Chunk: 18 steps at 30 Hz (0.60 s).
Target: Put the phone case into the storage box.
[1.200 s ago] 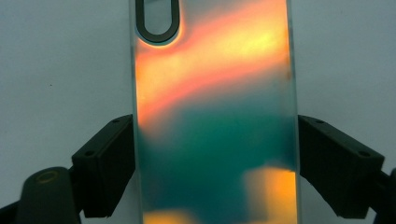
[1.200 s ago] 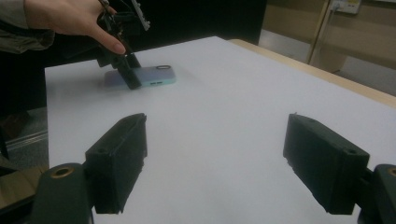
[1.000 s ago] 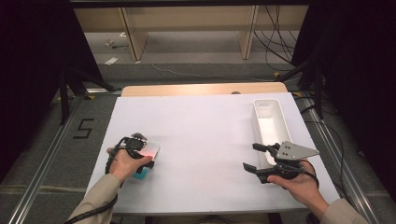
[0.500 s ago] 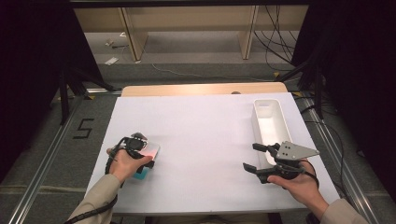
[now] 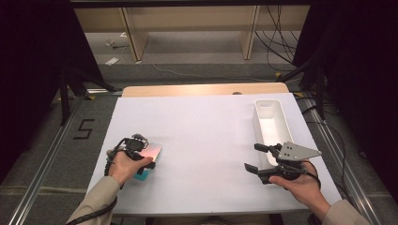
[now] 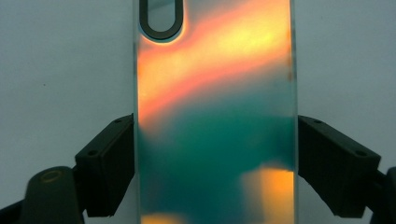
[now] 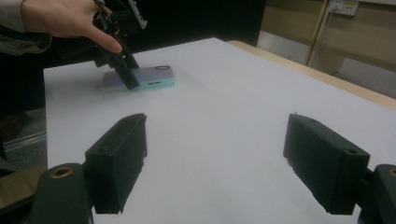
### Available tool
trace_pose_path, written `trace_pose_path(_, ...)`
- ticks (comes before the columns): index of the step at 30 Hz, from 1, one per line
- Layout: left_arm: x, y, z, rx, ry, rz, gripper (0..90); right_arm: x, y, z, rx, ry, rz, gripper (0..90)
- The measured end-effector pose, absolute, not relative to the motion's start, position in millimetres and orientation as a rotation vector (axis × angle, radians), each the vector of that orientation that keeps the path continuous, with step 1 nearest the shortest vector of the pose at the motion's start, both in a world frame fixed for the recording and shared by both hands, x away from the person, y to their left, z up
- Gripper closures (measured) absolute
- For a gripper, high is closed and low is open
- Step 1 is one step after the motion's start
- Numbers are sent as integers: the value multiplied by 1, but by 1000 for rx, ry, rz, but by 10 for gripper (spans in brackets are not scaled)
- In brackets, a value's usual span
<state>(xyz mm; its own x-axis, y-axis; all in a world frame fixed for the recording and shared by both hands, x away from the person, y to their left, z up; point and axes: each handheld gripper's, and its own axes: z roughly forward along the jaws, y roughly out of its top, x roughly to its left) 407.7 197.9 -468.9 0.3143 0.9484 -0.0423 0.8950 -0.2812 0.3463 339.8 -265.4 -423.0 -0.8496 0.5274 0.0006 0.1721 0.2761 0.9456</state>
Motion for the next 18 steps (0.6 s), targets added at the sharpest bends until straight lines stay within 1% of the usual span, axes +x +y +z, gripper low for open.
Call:
trace_pose_path(12,405,195,-460,2216,1591,296,173,340,-266,-423,644,2234,1592,216)
trace_pose_path(18,403,192,-455,2168,1515,334,173,340,-266,-423,647,2232,1588,206)
